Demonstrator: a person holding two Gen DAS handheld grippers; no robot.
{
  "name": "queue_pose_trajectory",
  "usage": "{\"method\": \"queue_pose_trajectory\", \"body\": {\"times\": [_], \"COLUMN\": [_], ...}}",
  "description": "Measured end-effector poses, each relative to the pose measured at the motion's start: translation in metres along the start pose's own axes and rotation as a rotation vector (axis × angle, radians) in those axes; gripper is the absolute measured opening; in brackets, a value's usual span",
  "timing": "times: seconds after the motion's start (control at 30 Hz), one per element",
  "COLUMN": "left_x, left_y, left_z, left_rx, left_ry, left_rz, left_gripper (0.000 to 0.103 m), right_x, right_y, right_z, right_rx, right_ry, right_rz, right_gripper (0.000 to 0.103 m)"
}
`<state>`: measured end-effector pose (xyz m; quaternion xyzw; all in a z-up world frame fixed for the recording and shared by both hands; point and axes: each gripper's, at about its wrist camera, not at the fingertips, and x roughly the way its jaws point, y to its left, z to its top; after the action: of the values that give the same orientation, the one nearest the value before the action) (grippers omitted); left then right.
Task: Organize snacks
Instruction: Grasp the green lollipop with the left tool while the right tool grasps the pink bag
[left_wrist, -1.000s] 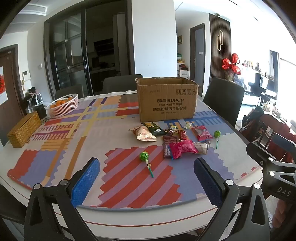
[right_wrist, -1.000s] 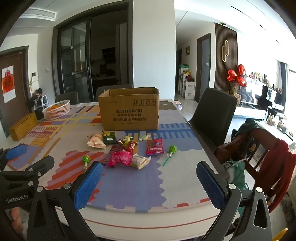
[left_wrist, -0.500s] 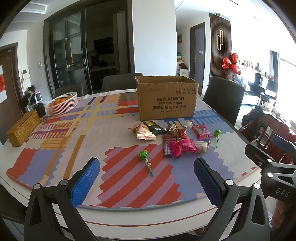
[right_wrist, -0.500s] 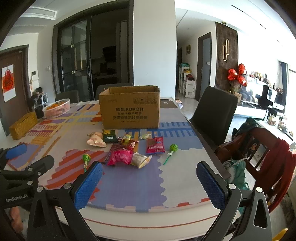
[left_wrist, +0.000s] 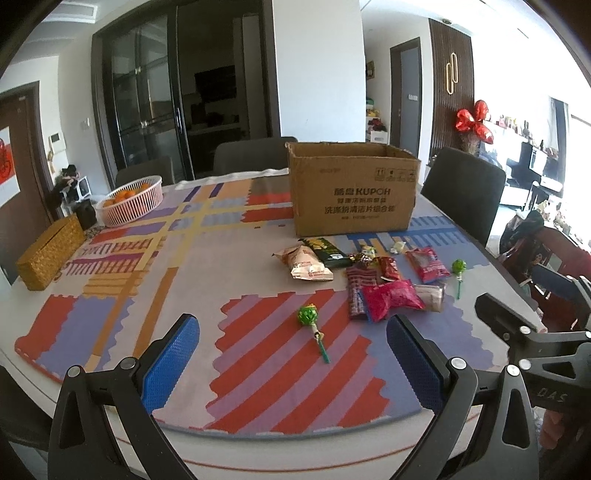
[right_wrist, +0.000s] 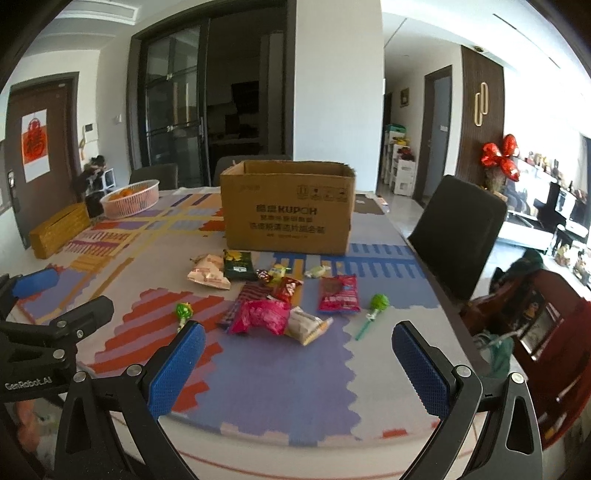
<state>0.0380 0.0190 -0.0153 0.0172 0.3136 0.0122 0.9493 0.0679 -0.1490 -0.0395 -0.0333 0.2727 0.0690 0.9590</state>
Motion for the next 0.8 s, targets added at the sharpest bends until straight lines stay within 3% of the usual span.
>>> {"method": "queue_pose_trajectory", "body": {"times": [0.47,0.8], "left_x": [0.055,0.09], "left_y": [0.0,-0.006], "left_z": [0.001,-0.001], "left_rx": [0.032,0.048], "left_ry": [0.037,0.091], "left_rz": [0.005,-0.023], "left_gripper": [0.102,0.086], "right_x": [0.079,0.119], "right_y": [0.012,0.018], "right_z": [0.01,0.012], "right_rx": [-0.096,-0.206], "right_ry": [0.111,0.158], "right_rz": [0.072,0.122], "right_gripper": [0.102,0.098]}}
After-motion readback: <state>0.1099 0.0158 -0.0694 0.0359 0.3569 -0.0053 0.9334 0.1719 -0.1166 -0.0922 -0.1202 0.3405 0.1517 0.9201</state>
